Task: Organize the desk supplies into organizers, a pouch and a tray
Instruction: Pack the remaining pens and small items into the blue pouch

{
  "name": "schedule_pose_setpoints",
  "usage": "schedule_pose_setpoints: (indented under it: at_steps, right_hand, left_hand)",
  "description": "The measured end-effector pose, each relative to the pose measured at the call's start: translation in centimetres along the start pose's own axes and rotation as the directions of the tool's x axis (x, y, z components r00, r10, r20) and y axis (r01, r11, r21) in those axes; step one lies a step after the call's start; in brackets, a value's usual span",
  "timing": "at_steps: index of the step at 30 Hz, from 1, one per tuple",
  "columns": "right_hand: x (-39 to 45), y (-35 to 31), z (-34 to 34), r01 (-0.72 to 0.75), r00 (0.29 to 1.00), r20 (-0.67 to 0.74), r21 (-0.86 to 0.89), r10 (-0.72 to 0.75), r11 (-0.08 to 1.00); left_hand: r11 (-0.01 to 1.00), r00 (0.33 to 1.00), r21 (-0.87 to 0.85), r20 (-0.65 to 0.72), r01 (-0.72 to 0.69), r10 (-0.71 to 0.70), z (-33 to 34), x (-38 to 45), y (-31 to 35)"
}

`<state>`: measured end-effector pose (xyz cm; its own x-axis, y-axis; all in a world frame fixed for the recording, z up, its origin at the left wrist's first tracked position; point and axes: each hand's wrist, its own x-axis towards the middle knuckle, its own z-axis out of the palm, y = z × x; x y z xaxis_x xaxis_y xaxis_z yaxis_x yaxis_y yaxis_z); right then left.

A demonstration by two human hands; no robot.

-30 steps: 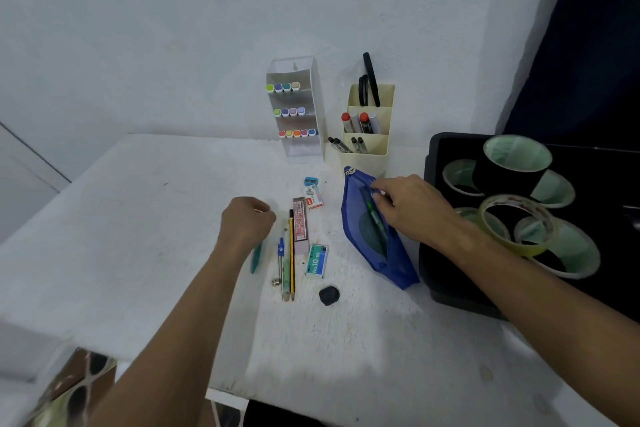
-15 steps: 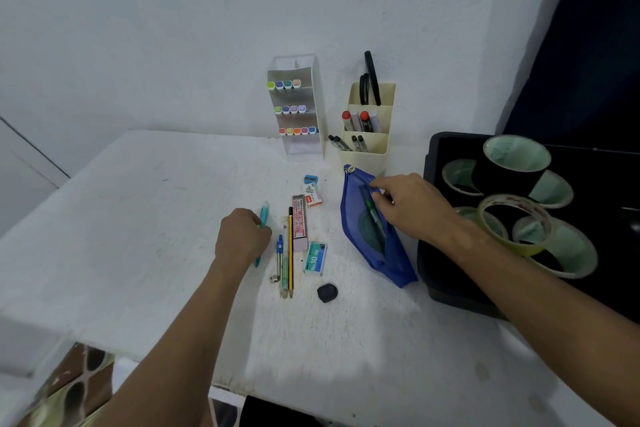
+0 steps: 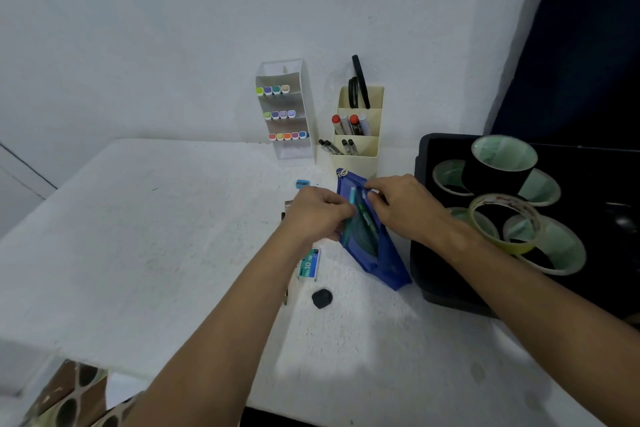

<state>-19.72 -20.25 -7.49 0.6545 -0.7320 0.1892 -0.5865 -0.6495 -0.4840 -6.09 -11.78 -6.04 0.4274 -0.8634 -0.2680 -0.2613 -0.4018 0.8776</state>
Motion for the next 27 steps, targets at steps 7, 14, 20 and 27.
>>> schedule_pose_setpoints:
  at_steps: [7,14,20,27]
  right_hand:
    - [0.0,0.1,0.0,0.008,1.000,-0.004,0.007,-0.008,1.000]
    - [0.0,0.0,0.0,-0.006,1.000,0.027,0.009,0.006,1.000]
    - [-0.1,0.0,0.1,0.010,1.000,0.029,0.013,-0.010,1.000]
    - [-0.1,0.0,0.3,0.022,0.999,0.038,-0.009,-0.022,1.000]
  left_hand:
    - [0.990,1.000,-0.142,-0.021,-0.021,0.018,1.3,0.0,0.1]
    - [0.994,0.992,-0.107,-0.124,0.025,-0.038,-2.5,-0.1,-2.1]
    - [0.995,0.966,0.080,-0.255,0.052,-0.030,-6.6,-0.1,-4.0]
    - [0.884,0.961,0.411,-0.249,0.221,-0.124,-7.4,-0.3,-6.4]
